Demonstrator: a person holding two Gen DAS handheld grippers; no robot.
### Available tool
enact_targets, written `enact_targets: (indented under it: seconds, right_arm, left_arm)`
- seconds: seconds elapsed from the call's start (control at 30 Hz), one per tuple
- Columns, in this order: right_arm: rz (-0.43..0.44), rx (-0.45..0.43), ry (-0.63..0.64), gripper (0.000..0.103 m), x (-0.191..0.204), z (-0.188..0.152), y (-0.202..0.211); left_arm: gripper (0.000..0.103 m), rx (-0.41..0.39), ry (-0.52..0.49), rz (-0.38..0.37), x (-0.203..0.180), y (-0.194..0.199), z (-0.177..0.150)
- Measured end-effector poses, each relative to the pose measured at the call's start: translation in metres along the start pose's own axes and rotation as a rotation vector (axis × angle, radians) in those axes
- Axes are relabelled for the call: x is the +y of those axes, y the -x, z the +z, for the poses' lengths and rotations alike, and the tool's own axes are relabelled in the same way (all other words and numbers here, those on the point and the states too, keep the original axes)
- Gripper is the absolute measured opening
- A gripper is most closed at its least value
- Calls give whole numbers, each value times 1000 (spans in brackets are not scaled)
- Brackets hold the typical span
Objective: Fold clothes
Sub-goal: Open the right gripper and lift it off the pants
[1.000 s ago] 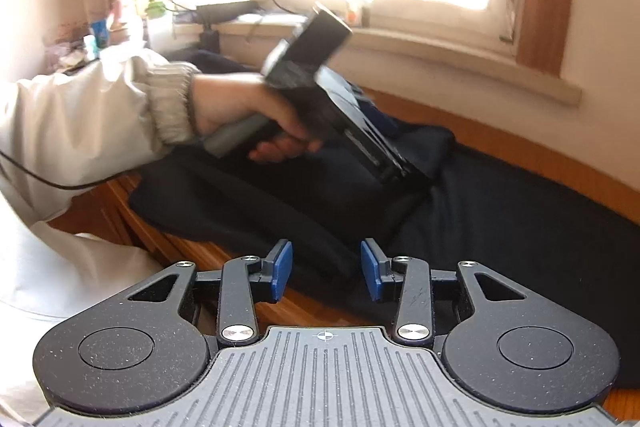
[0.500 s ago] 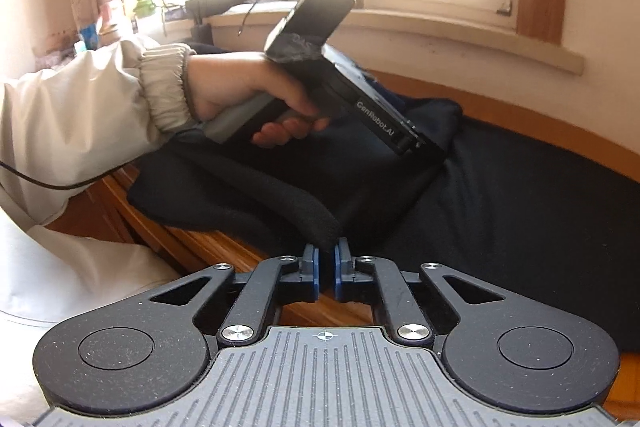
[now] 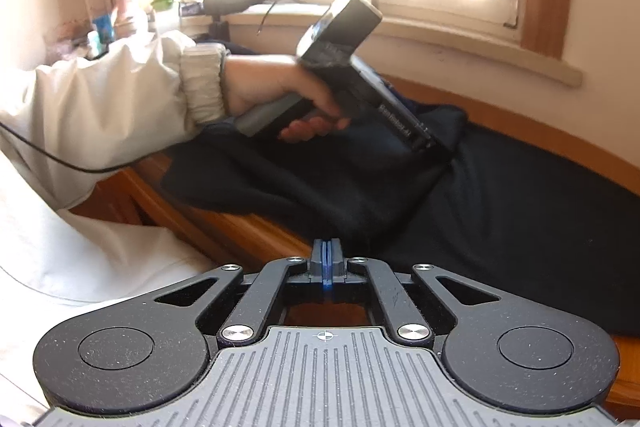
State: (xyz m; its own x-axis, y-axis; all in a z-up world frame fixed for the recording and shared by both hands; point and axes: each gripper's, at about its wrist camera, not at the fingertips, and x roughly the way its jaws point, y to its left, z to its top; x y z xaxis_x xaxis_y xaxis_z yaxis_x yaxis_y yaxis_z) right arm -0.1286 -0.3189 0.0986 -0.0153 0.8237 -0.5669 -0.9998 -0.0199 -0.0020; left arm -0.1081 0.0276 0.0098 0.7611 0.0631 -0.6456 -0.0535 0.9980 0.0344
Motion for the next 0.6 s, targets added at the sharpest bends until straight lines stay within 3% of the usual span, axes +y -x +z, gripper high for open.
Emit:
enact_targets:
  seconds: [0.1,0.23,0.37,0.53,0.6]
  right_arm:
    - [-34,-27,-14,4,-5,3,0]
    - [-38,-41,-30,22,-10,5,-9]
    - [-8,-25,-16,24,-5,5,-21]
    - [1,-14,7,37,3,6,-23]
    - [-14,-9,-5,38,1,5,-27]
  left_arm:
    - [103,0,1,0,0,0,0]
    - [103,0,2,-1,0,0,1]
    - [103,0,3,0,0,1,0]
    - [103,0,3,0,0,1,0]
    - [103,0,3,0,0,1,0]
